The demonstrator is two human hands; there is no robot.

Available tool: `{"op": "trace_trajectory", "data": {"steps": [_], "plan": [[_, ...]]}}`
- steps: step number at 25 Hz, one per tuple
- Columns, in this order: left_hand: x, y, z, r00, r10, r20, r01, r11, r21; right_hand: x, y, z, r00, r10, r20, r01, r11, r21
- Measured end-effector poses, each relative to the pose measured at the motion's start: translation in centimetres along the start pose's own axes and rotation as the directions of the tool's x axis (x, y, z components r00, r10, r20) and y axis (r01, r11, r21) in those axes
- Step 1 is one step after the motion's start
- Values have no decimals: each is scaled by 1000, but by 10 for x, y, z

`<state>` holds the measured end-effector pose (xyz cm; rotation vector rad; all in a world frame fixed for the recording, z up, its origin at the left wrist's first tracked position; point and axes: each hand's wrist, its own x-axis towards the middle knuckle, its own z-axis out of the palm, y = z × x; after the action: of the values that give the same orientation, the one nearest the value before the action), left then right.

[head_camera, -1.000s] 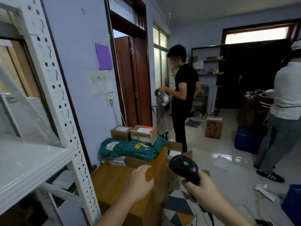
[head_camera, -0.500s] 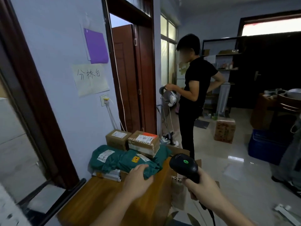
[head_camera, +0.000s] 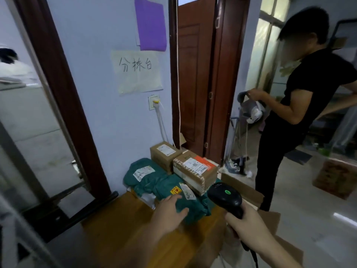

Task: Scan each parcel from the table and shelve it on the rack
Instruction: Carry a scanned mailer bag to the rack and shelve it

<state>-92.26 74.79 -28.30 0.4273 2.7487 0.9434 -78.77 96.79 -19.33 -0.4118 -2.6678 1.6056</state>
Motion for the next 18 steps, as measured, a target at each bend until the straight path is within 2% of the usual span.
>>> {"op": "trace_trajectory", "data": {"steps": [6, 9, 11, 13, 17, 18], "plan": [[39, -5, 41, 969, -240, -60, 229, 963, -145, 75, 28, -13, 989, -6, 148, 11, 1000, -29], [63, -16, 60, 916, -400, -25, 378, 882, -281, 101, 37, -9, 976, 45, 212, -41, 999, -23], [80, -24, 70, 879, -475, 38, 443, 785, -434, 117, 41, -2, 968, 88, 237, -85, 996, -22], [105, -43, 87, 846, -523, 106, 472, 640, -607, 130, 43, 9, 961, 126, 247, -128, 992, -8], [140, -61, 101, 713, -670, 207, 543, 342, -767, 151, 48, 28, 960, 127, 249, -122, 992, -37], [145, -59, 102, 691, -685, 231, 553, 296, -779, 157, 51, 30, 959, 134, 251, -127, 991, -42]]}}
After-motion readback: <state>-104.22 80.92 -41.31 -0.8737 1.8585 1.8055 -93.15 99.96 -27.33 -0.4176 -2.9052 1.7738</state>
